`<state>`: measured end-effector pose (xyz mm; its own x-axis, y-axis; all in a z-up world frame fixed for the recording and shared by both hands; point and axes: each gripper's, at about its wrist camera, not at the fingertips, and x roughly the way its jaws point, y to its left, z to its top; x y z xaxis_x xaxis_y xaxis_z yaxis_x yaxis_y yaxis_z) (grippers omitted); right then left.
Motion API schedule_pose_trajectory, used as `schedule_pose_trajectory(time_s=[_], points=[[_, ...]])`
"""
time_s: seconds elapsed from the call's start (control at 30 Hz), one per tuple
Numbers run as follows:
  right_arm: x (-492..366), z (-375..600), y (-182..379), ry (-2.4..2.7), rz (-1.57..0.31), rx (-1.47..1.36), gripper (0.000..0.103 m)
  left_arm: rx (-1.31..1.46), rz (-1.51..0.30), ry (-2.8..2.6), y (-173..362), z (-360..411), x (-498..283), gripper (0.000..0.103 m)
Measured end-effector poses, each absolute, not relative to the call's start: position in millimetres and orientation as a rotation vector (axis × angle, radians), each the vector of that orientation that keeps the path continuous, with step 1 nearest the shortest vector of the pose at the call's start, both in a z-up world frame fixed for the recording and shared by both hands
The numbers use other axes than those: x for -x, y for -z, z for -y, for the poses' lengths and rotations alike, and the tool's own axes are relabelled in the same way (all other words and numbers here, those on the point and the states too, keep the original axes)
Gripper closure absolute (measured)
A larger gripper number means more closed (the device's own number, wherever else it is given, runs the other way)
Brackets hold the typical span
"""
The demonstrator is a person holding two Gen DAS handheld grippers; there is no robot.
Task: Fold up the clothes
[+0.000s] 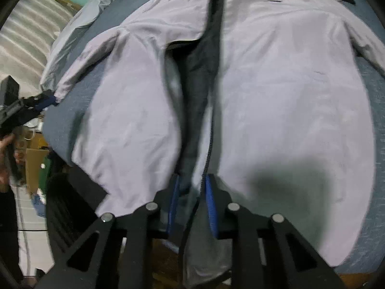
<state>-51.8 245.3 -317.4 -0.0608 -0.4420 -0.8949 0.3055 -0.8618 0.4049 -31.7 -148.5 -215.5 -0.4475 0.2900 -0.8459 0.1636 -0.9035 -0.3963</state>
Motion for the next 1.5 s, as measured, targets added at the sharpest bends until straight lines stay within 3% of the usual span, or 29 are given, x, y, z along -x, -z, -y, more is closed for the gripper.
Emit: schedule_pose_trajectory(time_s=[0.17, 0.33, 0.47, 0.67, 0.77, 0.9, 1.0, 1.03, 1.07, 1.17, 1.3, 1.5], points=[[49, -218, 321, 1.88, 0.163, -1.733, 0.081, 1.61, 0.645, -2.512, 215, 148, 23, 0.048], [69, -263, 292, 2.049, 0.252, -1.657, 0.081, 1.635, 0.636, -2.485, 223, 153, 16, 0.044], [82, -331, 279, 2.238, 0.297, -1.673, 0.063, 1.717, 0.652, -2.386, 247, 150, 14, 0.044], [77, -409, 306, 2.321, 0.285, -1.839, 0.061, 1.84, 0.664, -2.224, 286, 138, 9, 0.044], [68, -427, 320, 2.281, 0.357, -1.847, 0.047, 1.881, 0.663, -2.176, 301, 132, 3, 0.044], [59, -436, 331, 2.237, 0.404, -1.841, 0.047, 1.887, 0.666, -2.144, 312, 123, -4, 0.044], [54, -427, 336, 2.209, 0.435, -1.821, 0.047, 1.86, 0.658, -2.125, 314, 116, -8, 0.053], [52, -419, 336, 2.203, 0.427, -1.821, 0.047, 1.851, 0.654, -2.12, 314, 113, -9, 0.069], [51, -412, 336, 2.2, 0.413, -1.82, 0.051, 1.843, 0.647, -2.115, 313, 111, -10, 0.083], [45, -392, 333, 2.217, 0.333, -1.815, 0.076, 1.817, 0.577, -2.134, 303, 100, -16, 0.098], [47, -383, 319, 2.219, 0.319, -1.784, 0.093, 1.783, 0.539, -2.153, 282, 101, -22, 0.099], [44, -382, 295, 2.228, 0.224, -1.77, 0.096, 1.78, 0.567, -2.155, 267, 116, -40, 0.099]])
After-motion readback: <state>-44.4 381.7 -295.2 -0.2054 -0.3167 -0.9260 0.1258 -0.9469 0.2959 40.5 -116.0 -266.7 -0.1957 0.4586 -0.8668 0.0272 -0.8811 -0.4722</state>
